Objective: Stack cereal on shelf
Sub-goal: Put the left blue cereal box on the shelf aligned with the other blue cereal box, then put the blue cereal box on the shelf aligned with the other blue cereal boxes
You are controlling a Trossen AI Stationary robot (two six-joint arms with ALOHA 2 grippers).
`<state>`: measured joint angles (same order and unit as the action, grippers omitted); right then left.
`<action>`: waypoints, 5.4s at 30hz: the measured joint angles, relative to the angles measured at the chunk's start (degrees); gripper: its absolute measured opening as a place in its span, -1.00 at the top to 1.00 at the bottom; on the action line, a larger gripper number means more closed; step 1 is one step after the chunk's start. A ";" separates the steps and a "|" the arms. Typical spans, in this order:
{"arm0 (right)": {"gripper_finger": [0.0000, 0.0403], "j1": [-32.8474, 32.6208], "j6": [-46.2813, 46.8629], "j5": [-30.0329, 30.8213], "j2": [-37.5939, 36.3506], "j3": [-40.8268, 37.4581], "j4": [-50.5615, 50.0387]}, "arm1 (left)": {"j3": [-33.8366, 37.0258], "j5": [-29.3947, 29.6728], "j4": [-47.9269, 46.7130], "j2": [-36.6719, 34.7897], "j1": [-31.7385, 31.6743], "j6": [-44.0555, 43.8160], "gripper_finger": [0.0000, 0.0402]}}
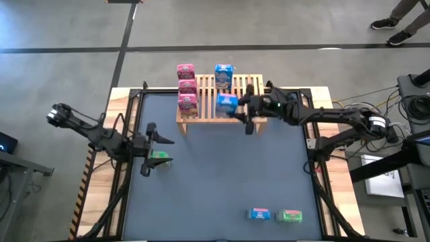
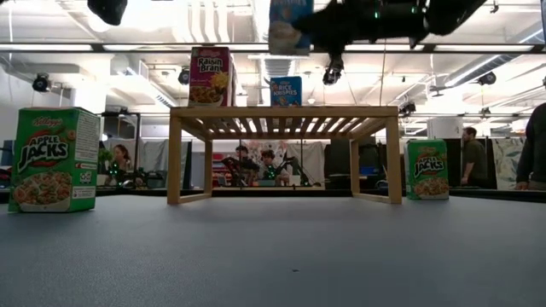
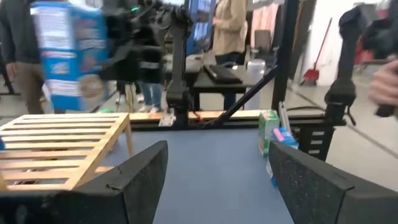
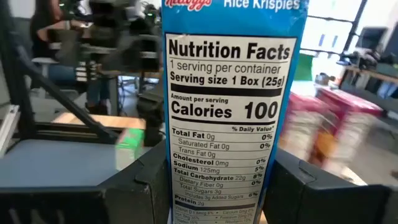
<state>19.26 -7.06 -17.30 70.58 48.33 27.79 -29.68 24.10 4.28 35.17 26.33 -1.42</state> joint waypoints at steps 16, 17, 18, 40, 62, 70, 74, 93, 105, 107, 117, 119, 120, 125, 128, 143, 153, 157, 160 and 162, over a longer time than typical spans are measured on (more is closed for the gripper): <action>0.14 13.37 -1.48 -10.06 8.50 -0.87 4.48 | 7.07 -0.83 12.65 -0.54 -0.02 3.93 -0.31; 0.14 14.00 -1.35 -11.03 9.38 -0.87 5.56 | 7.07 -0.81 12.65 -0.51 -0.02 3.94 -0.31; 0.14 14.67 -0.86 -11.88 10.19 -0.87 6.73 | 7.07 -0.83 12.57 -0.51 -0.02 3.94 -0.31; 0.14 20.16 1.24 -22.43 21.70 4.66 10.61 | 7.02 -0.65 12.32 -0.38 -0.20 5.69 -0.31; -0.07 20.14 2.17 -23.43 22.98 4.65 9.72 | 7.01 -0.66 11.86 0.38 -0.20 5.43 -0.31; -0.25 20.14 2.98 -23.39 21.42 4.64 8.62 | 7.01 -0.66 11.57 0.36 -0.20 5.34 -0.31; -0.28 20.14 1.89 -23.20 18.90 4.66 3.55 | 7.01 -0.66 11.28 0.36 -0.20 4.96 -0.31; -0.28 17.81 -4.92 -17.00 -4.18 4.58 -36.83 | 6.98 -1.04 11.70 2.29 -0.13 1.89 -0.31; -0.22 1.21 0.25 -5.30 -13.08 4.32 -44.49 | 0.14 -0.64 12.29 15.38 -0.17 3.83 -0.31; -0.21 -3.30 1.65 -2.12 -13.62 4.29 -46.57 | -1.35 -0.62 9.84 16.41 -0.17 4.14 -0.31; -0.20 -32.18 13.22 18.15 -10.91 4.34 -50.62 | -0.78 0.69 9.26 16.29 -0.19 3.99 -0.31; -0.19 -37.00 16.61 19.10 -10.32 4.38 -50.23 | -0.62 0.89 9.30 16.23 -0.17 3.65 -0.31; -0.19 -39.17 18.42 19.71 -9.94 4.42 -49.75 | -0.54 0.89 9.37 16.23 -0.17 3.44 -0.31; -0.19 -49.07 25.90 25.69 -7.06 4.49 -46.48 | -0.29 0.89 9.30 16.27 -0.17 2.80 -0.31; -0.19 -53.58 27.76 28.08 -4.34 4.49 -44.26 | -0.25 0.89 9.30 16.27 -0.17 2.40 -0.31; -0.19 -60.71 37.23 29.38 11.16 15.54 -50.32 | -0.19 0.96 8.96 16.25 -0.18 1.21 -0.31; -0.18 -61.52 38.91 30.77 21.25 29.97 -68.03 | 0.90 0.95 8.57 16.23 -0.17 -1.24 -0.31; -0.18 -61.52 46.42 30.36 23.99 36.08 -78.59 | 1.88 0.91 8.38 16.23 -0.17 -3.65 -0.31; -0.18 -61.93 49.26 30.42 25.30 39.49 -81.50 | 2.20 0.89 8.44 16.23 -0.17 -4.18 -0.31; -0.19 -62.26 50.64 30.42 25.64 40.96 -81.53 | 2.30 0.89 8.59 16.23 -0.17 -4.92 -0.31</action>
<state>-43.00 43.58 13.13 96.21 89.29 -53.74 -27.38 24.99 12.88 51.40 26.15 -6.34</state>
